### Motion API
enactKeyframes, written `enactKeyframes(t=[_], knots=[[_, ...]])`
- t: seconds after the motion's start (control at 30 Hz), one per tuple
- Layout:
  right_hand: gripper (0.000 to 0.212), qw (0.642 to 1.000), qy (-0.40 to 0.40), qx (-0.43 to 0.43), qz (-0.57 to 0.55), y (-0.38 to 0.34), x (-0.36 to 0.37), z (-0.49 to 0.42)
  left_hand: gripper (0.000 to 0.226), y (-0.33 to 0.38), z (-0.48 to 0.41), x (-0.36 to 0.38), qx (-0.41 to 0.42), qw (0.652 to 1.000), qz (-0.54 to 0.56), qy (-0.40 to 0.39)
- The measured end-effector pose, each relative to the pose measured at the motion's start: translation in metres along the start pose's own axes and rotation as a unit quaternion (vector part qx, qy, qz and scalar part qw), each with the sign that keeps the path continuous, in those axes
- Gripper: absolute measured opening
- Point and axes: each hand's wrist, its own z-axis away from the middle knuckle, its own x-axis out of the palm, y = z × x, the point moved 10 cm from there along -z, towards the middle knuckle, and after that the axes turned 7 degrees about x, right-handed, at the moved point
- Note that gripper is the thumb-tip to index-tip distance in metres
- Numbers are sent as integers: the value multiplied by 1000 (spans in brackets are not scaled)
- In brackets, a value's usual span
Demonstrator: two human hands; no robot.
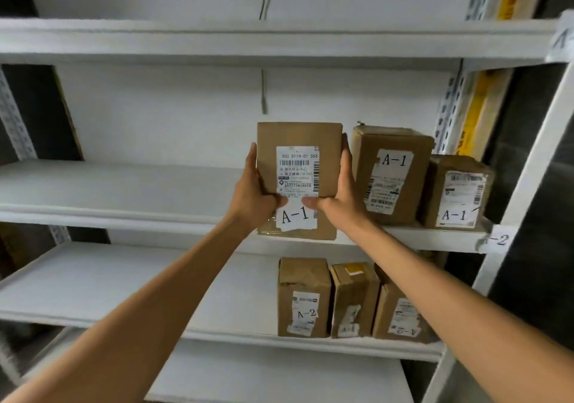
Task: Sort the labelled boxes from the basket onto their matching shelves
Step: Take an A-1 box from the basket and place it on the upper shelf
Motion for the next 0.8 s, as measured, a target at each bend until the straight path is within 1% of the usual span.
enactKeyframes(t=[0.1,0.2,0.33,0.43,0.53,0.67,0.8], knots=[[115,1000,20,3,11,14,-2,-17,107,-18,-19,14,10,1000,-7,-1],[116,999,21,11,22,29,0,-34,104,-32,-31,23,20,999,-24,0],[102,999,46,9,18,41,6,-54,100,-44,-41,31,30,999,4,16],[98,998,62,16,16,48,10,-60,97,-57,-48,37,26,999,27,26],[89,993,112,6,47,46,2,-55,96,-66,-56,44,25,999,30,24],[77,980,177,-13,90,36,-12,-39,105,-74,-69,54,25,999,32,1],[65,978,178,-16,108,34,-15,-26,105,-79,-74,62,19,1000,-9,-12]])
